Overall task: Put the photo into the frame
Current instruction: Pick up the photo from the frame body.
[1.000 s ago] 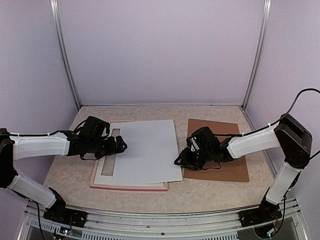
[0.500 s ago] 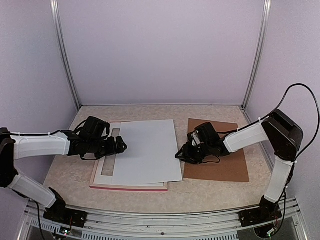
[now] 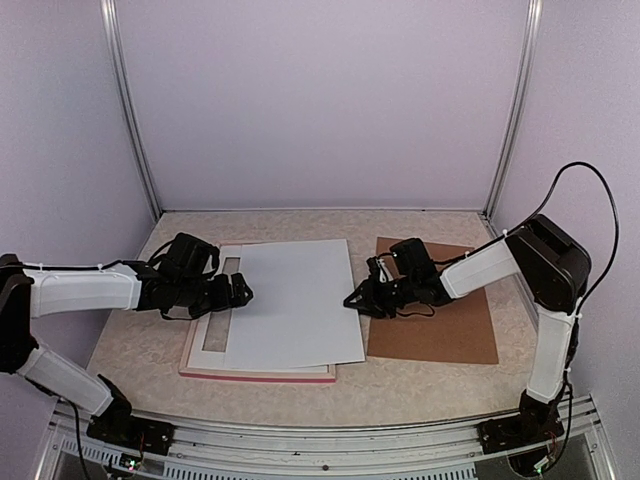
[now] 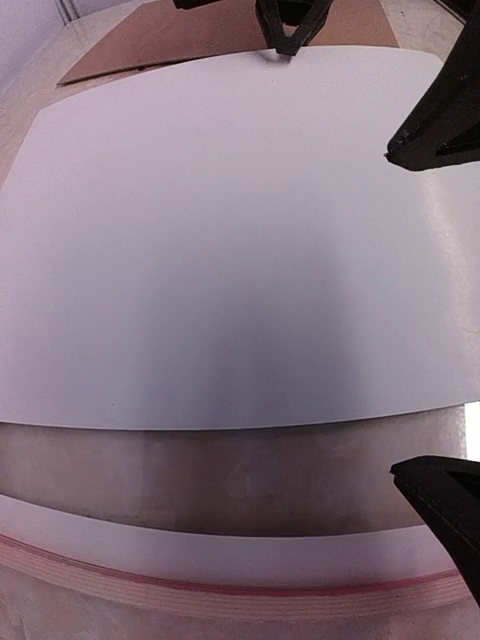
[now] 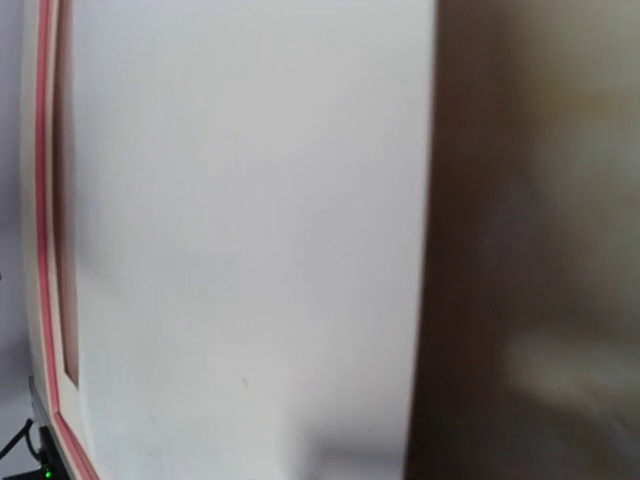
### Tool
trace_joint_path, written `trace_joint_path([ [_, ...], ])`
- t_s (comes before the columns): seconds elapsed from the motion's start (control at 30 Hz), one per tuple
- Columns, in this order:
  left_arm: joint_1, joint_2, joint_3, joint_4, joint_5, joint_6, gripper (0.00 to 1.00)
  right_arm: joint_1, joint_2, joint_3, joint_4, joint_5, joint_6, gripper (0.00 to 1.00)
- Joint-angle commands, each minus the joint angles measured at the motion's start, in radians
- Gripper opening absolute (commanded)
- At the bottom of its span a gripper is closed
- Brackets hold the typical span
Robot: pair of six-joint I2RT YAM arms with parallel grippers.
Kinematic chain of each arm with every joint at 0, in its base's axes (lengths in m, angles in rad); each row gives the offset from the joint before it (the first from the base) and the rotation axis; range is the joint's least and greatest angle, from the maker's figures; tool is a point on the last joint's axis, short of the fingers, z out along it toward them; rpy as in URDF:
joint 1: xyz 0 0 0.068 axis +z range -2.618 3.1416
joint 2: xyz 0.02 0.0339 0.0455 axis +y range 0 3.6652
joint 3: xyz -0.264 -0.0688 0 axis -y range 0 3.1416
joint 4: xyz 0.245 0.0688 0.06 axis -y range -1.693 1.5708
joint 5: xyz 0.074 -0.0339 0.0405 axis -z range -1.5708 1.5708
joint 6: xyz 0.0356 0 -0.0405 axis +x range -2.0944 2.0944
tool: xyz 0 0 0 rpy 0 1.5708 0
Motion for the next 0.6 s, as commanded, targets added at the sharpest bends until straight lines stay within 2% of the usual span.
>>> trace_joint_path([
  [0.0, 0.012, 0.002, 0.008, 0.003, 0.006, 0.020, 0.99, -0.007, 0.028, 0.050, 0.025, -0.045, -0.012, 0.25],
  [0.17, 0.019, -0.003, 0.007, 0.002, 0.008, 0.023, 0.99, -0.011, 0.053, 0.063, 0.044, -0.069, -0.004, 0.19],
  [0.37, 0.042, -0.020, -0.005, 0.000, 0.006, 0.022, 0.99, -0.018, 0.040, 0.034, 0.127, -0.107, 0.042, 0.00],
  [0.57, 0.087, -0.055, -0.018, -0.005, 0.012, 0.028, 0.99, -0.016, -0.032, -0.015, 0.176, -0.080, 0.104, 0.00],
])
